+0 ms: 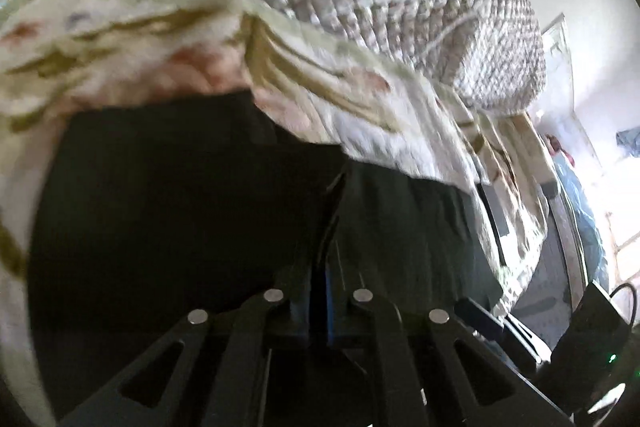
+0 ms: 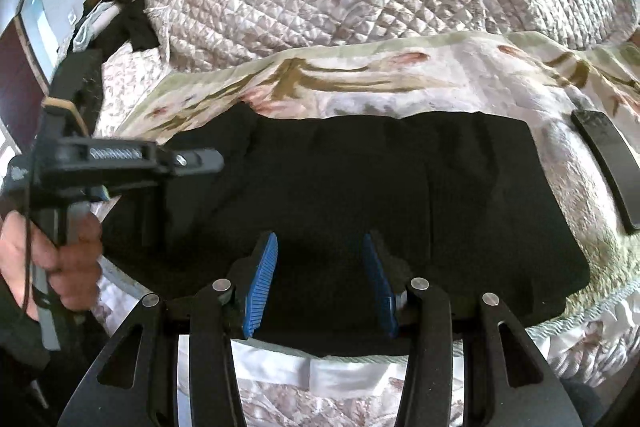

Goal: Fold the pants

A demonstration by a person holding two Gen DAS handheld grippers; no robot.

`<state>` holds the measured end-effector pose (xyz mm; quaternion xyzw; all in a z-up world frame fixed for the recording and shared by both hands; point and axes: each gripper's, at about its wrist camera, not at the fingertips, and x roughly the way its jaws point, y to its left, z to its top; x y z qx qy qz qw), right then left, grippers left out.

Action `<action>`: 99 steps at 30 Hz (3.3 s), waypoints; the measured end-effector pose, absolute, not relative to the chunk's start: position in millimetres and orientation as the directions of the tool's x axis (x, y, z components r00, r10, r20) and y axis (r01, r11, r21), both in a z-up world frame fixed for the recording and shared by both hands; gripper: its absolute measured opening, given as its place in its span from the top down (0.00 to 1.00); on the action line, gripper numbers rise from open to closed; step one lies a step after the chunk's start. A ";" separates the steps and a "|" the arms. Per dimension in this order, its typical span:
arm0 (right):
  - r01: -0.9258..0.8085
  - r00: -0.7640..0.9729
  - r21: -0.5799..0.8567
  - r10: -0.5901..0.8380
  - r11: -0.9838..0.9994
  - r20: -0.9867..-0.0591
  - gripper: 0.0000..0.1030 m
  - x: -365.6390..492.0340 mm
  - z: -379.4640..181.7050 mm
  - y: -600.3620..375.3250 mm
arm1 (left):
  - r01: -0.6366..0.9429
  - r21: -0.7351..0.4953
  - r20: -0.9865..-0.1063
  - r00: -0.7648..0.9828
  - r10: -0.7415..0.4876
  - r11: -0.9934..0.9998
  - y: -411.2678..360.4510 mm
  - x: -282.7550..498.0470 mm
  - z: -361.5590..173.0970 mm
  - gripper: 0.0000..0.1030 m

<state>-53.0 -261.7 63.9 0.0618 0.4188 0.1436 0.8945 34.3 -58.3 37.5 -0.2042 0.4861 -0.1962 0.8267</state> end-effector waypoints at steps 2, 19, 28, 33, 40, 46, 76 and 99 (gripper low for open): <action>-0.204 0.607 0.242 0.317 0.949 -0.729 0.56 -52.4 65.0 -263.7 | 0.147 -0.566 -0.693 0.448 -0.565 0.811 -55.7 30.4 43.1 0.88; -0.295 0.445 0.475 0.559 0.829 -0.700 0.56 -1.4 45.5 -212.2 | -0.018 -0.365 -0.730 0.626 -0.274 0.931 51.9 -3.3 50.7 0.73; -0.281 0.388 0.547 0.615 0.788 -0.687 0.64 35.4 29.0 -188.9 | -0.059 -0.384 -0.744 0.611 -0.271 0.921 73.4 -15.0 29.5 0.73; -0.252 0.407 0.570 0.620 0.782 -0.671 0.98 29.8 40.5 -199.3 | -0.047 -0.391 -0.734 0.619 -0.280 0.919 74.7 -15.9 32.1 0.73; -0.168 0.426 0.578 0.587 0.799 -0.688 0.98 22.0 27.7 -229.4 | -0.026 -0.393 -0.731 0.614 -0.296 0.919 69.6 -18.0 35.1 0.73; -0.200 0.449 0.571 0.593 0.796 -0.669 0.98 22.5 44.0 -228.3 | -0.008 -0.385 -0.736 0.607 -0.301 0.923 61.6 -21.0 36.7 0.73; -0.122 0.498 0.471 0.464 0.874 -0.733 0.93 52.6 39.4 -237.6 | 0.097 -0.309 -0.767 0.562 -0.308 0.946 19.8 65.5 23.6 0.71; -0.317 0.568 0.257 0.400 0.913 -0.720 0.92 -61.9 35.4 -208.8 | 0.109 -0.163 -0.738 0.647 -0.194 0.981 1.1 -62.8 19.4 0.70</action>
